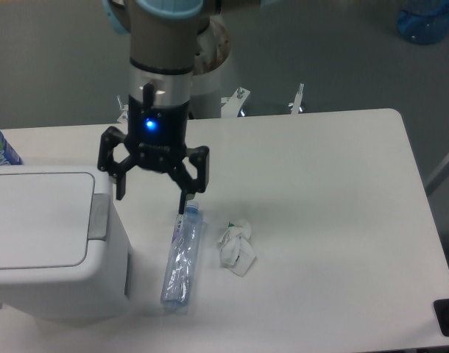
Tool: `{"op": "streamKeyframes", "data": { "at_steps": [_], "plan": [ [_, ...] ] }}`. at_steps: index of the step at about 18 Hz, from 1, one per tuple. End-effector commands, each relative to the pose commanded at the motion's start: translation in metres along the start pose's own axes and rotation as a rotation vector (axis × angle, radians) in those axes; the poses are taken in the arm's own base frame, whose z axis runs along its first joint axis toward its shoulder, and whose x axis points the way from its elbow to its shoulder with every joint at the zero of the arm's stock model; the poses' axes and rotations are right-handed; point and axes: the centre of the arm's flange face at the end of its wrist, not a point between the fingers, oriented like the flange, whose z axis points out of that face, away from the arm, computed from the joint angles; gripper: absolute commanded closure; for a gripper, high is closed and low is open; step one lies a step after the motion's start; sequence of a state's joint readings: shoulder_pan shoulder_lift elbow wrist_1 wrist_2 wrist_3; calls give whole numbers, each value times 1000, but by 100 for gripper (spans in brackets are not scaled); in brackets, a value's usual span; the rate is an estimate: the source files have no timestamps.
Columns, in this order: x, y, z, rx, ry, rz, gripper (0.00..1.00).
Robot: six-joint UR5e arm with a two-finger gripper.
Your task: Open the trash can
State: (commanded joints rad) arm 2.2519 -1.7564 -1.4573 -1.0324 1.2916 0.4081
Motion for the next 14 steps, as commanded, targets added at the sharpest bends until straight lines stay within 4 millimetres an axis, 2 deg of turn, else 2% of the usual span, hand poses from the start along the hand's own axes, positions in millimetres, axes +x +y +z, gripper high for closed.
{"op": "streamKeyframes", "data": {
  "at_steps": [14],
  "plan": [
    [8, -1, 20, -16, 14, 13, 0]
  ]
}}
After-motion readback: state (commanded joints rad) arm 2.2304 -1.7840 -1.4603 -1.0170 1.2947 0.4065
